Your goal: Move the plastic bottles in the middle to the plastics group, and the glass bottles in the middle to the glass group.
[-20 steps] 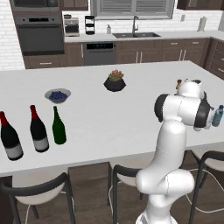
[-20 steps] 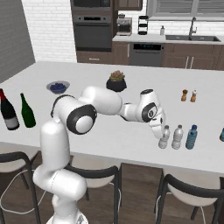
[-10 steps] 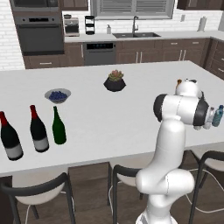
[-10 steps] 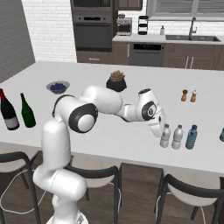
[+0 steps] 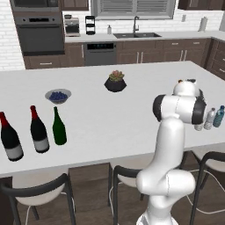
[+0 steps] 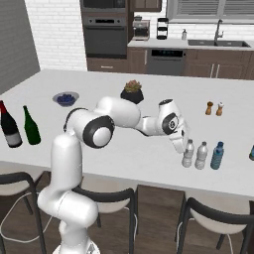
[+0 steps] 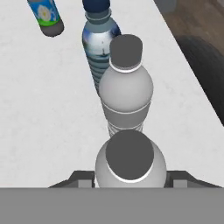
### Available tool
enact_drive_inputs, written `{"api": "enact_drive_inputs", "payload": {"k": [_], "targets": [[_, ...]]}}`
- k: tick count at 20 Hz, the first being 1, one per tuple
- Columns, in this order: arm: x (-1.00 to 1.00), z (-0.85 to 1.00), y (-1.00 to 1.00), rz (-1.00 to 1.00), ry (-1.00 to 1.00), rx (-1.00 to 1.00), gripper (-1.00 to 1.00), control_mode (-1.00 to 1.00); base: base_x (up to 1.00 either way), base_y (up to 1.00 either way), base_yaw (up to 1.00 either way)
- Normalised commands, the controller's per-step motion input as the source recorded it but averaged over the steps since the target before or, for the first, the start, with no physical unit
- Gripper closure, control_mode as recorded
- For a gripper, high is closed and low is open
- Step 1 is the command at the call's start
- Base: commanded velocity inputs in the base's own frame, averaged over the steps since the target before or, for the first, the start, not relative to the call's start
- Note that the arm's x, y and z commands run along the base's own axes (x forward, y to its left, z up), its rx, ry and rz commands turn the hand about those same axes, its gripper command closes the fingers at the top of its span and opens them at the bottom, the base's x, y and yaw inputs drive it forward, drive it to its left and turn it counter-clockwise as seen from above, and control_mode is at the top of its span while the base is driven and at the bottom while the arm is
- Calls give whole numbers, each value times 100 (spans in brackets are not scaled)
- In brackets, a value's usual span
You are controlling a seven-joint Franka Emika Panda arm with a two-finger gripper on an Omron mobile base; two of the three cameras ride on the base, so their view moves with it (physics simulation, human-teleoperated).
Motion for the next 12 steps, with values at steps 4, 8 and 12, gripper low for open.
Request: {"api": "enact_drive_inputs", "payload": {"k": [4, 8, 12], "targets": [[0, -13, 0, 0, 0, 0, 100, -100, 0, 0, 0], [-19, 0, 0, 0, -3, 0, 100, -100, 0, 0, 0], [-5, 0, 0, 0, -1, 0, -100, -100, 0, 0, 0]]}}
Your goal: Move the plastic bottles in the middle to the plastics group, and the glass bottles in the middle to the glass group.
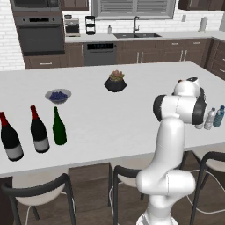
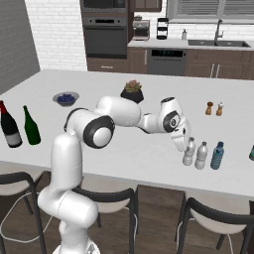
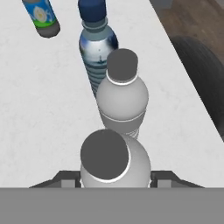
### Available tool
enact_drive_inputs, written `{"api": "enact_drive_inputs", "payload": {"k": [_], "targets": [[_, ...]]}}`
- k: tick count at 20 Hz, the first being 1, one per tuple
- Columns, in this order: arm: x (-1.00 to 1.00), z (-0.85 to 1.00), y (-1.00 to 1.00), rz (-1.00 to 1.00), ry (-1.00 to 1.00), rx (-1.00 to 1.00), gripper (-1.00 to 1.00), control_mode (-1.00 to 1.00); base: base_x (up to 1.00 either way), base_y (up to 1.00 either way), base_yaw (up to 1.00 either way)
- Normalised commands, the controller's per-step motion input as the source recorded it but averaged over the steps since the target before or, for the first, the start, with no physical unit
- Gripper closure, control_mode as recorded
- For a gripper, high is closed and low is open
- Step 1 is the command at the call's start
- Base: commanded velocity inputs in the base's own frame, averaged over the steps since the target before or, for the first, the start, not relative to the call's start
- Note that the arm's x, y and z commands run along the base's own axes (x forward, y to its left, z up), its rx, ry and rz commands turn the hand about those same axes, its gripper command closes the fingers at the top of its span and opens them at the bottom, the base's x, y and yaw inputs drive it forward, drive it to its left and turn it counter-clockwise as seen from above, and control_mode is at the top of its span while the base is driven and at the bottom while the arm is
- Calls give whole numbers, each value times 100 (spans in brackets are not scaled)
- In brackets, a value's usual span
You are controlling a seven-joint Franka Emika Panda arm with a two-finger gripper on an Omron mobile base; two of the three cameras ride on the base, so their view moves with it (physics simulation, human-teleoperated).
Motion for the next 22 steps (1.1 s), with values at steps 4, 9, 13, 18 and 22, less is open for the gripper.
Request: {"api": "enact_drive_inputs", "payload": {"k": [4, 9, 13, 18, 22], "targets": [[-3, 0, 0, 0, -1, 0, -100, -100, 0, 0, 0], [-7, 4, 2, 0, -1, 0, -100, -100, 0, 0, 0], [-4, 26, 14, 0, 0, -3, -100, -100, 0, 0, 0], [-36, 92, 19, 0, -3, -3, -100, -100, 0, 0, 0], [-60, 84, 31, 0, 0, -2, -100, -100, 0, 0, 0]]}}
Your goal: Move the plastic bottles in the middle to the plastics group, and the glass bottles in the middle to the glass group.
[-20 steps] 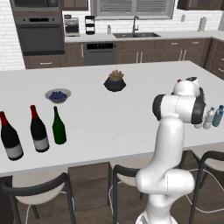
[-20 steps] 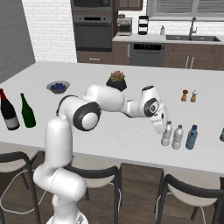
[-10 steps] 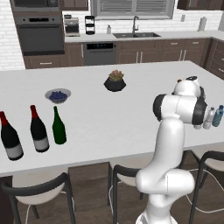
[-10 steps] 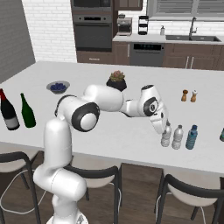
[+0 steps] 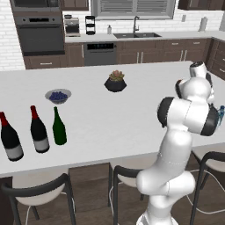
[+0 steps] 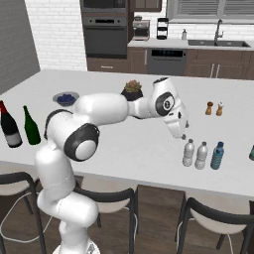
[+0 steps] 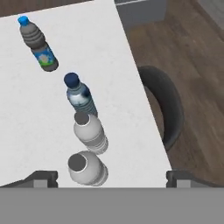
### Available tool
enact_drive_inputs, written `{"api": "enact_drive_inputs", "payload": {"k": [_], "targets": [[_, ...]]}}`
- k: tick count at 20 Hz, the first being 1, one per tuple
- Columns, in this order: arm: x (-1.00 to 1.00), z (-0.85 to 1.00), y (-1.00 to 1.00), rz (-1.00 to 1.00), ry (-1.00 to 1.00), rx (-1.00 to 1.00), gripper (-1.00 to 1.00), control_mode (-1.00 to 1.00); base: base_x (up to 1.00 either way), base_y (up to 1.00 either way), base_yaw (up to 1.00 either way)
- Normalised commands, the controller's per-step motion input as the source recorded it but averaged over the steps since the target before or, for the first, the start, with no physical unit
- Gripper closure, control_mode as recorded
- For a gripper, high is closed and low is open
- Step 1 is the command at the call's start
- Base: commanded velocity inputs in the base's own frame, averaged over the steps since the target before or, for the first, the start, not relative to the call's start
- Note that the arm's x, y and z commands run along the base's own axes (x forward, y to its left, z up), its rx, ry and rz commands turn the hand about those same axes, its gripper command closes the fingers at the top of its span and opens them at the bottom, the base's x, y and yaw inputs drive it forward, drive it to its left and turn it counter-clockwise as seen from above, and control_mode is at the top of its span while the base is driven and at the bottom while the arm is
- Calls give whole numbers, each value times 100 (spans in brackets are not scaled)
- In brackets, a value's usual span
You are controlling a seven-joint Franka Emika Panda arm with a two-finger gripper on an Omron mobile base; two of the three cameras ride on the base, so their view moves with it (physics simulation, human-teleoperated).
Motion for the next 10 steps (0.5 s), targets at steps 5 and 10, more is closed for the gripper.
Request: {"api": "enact_drive_inputs", "payload": {"k": [5, 10], "targets": [[-100, 9, 57, 37, -1, -1, -100, -100, 0, 0, 0], [-73, 22, 100, 53, 15, -17, -100, -100, 0, 0, 0]]}}
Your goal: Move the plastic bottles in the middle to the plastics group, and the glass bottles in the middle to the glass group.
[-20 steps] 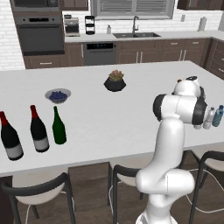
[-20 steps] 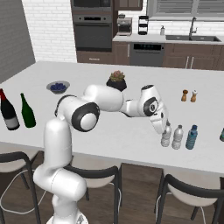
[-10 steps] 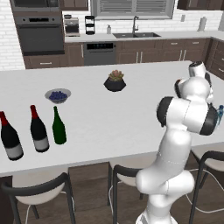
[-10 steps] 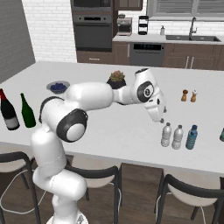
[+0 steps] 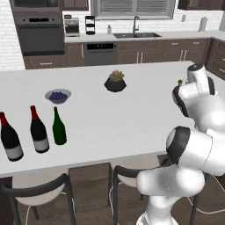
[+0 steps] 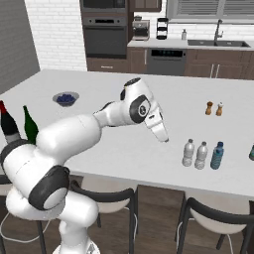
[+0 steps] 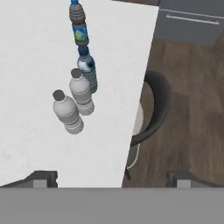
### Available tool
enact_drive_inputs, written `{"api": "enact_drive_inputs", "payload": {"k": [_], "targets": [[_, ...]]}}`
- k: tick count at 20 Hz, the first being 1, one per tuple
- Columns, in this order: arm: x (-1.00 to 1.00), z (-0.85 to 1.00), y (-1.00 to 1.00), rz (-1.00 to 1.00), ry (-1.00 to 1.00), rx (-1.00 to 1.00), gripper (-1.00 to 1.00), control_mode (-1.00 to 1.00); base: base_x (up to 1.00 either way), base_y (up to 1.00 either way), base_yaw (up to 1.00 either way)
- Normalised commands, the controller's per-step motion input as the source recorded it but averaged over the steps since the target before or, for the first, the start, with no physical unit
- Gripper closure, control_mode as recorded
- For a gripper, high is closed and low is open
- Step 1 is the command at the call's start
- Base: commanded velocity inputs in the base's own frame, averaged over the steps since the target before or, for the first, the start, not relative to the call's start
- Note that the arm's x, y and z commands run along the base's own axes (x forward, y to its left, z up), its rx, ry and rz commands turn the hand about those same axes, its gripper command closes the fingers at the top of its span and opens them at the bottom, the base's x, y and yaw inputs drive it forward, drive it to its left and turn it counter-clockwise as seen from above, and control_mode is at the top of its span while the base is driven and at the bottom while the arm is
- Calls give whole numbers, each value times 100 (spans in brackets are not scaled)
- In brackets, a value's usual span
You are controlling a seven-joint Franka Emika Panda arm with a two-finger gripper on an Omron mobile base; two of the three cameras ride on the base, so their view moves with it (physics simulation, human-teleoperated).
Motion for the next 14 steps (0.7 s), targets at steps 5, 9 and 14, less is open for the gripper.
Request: {"api": "enact_drive_inputs", "payload": {"k": [5, 9, 14], "targets": [[-54, 9, 78, 25, 0, -13, -100, -100, 0, 0, 0], [-28, 14, 60, 21, -4, 0, -100, -100, 0, 0, 0], [-5, 9, 54, 15, -8, 0, -100, -100, 0, 0, 0]]}}
